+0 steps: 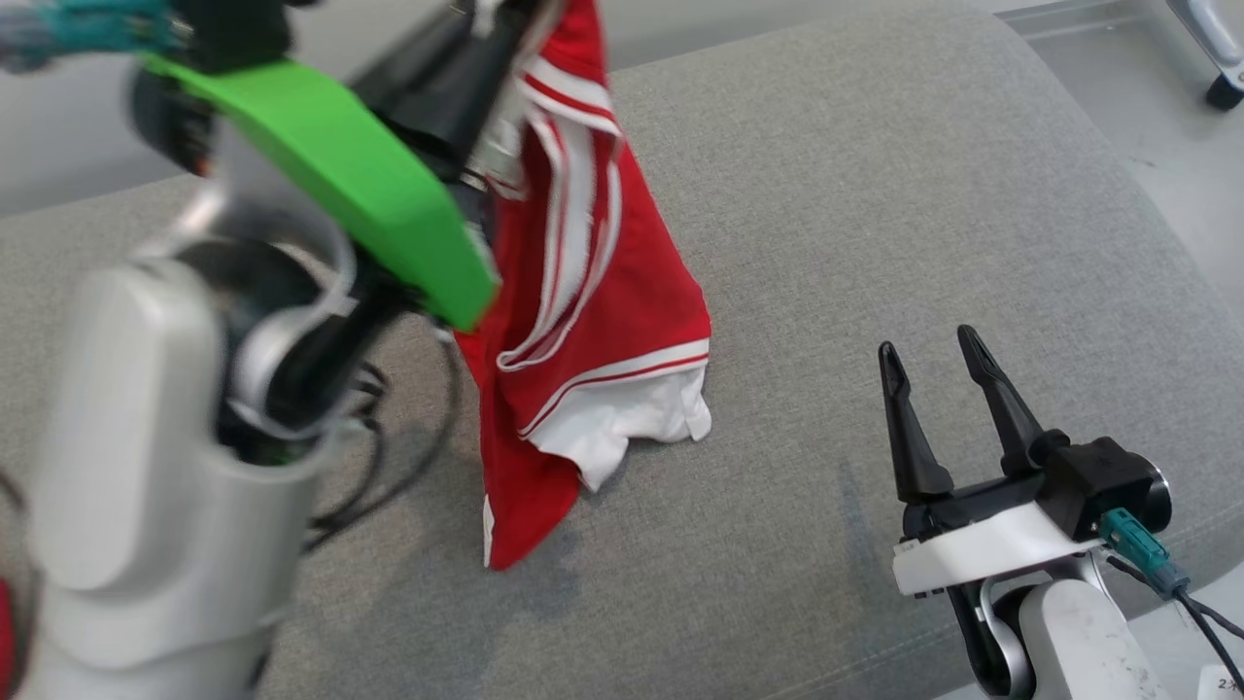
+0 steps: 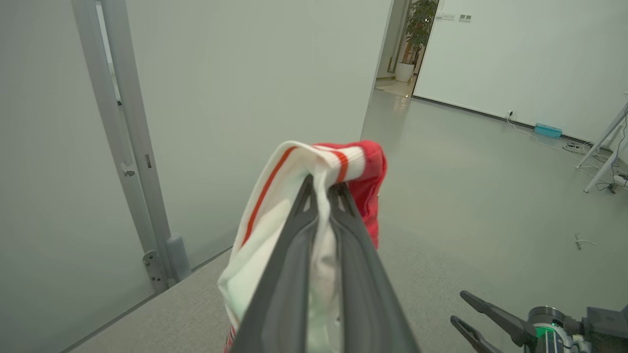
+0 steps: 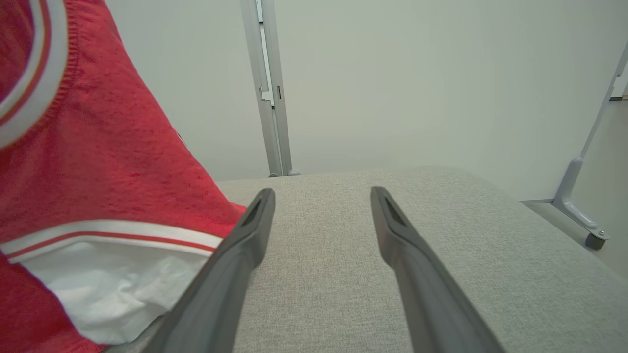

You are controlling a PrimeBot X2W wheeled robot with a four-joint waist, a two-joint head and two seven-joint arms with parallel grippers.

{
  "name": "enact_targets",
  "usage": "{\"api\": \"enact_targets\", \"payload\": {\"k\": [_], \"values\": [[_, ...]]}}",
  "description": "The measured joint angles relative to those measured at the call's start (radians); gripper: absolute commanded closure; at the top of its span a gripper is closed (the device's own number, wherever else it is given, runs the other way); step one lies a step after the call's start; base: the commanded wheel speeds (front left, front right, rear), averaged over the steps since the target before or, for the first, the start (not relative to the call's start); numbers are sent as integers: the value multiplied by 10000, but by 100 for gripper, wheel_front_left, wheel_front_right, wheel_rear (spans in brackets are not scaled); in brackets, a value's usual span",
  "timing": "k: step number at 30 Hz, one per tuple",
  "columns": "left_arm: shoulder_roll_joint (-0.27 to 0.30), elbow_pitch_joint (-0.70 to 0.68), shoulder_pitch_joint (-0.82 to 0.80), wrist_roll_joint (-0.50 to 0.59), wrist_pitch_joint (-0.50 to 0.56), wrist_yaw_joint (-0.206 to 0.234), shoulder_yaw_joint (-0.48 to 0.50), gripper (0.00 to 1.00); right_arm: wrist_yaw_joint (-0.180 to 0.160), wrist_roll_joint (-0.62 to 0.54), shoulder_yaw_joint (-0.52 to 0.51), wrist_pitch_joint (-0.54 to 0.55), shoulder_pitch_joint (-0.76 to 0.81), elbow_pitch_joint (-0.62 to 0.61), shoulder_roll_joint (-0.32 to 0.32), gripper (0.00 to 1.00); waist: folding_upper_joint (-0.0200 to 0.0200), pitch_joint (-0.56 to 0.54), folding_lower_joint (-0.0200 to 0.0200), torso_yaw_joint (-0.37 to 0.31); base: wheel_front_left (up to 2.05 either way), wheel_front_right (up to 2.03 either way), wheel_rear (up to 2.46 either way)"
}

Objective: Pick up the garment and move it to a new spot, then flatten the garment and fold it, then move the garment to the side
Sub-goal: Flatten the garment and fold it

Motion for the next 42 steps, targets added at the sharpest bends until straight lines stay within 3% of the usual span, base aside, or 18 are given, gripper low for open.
{"api": "enact_targets", "payload": {"k": [2,5,14,15,16,17,20,24,26,29,31,34,38,42], "values": [[-842,441,277,-23,-261,186,-591,100,0,121,142,0,-143,-10,2,0,0,145,0,-85,0,0,0],[-1555,1394,383,286,-982,399,-1358,100,0,395,433,0,-427,-56,-4,0,0,369,0,-283,0,0,0],[-1850,4909,97,965,-3806,700,-3781,100,2,892,744,0,-823,-127,-4,0,0,1055,0,-1296,0,0,0],[-1850,5168,56,899,-4052,800,-3919,76,2,894,658,0,-818,-127,-4,0,0,1129,0,-1398,0,0,0],[-1852,5390,-24,984,-4236,869,-4079,25,2,894,558,0,-802,-127,-12,0,0,1198,0,-1468,0,0,0],[-1843,5611,-151,1223,-4380,867,-4257,0,0,890,460,0,-779,-121,-12,0,0,1267,0,-1520,0,0,0],[-1839,5559,-354,1624,-4872,798,-4535,0,2,794,128,0,-558,-123,0,0,0,1361,1,-1515,0,0,0],[-1430,3988,291,1400,-4838,637,-4592,0,0,485,-144,0,-70,13,-2,0,0,1237,1,-1394,0,0,0],[-863,2842,1044,1210,-4777,970,-4370,0,2,385,-203,0,136,29,4,0,0,1085,1,-1325,0,0,0],[380,1383,2464,1283,-4826,1835,-3910,0,0,222,-242,2,263,0,-4,0,0,854,0,-1084,0,0,0],[1131,871,3701,1200,-4865,2362,-3638,0,2,90,-165,0,301,-42,4,0,-1,671,1,-850,0,0,0],[1764,679,5262,941,-5079,2778,-3530,0,2,-75,-123,2,426,-61,10,0,-1,382,0,-438,0,0,0],[1824,1039,6449,512,-5528,2681,-3607,0,2,-291,-180,0,469,-77,8,0,-1,75,1,161,0,0,0],[1509,2063,6511,397,-6011,2311,-3731,0,2,-424,-151,0,462,-90,4,0,-1,-89,0,699,0,0,0]]}}
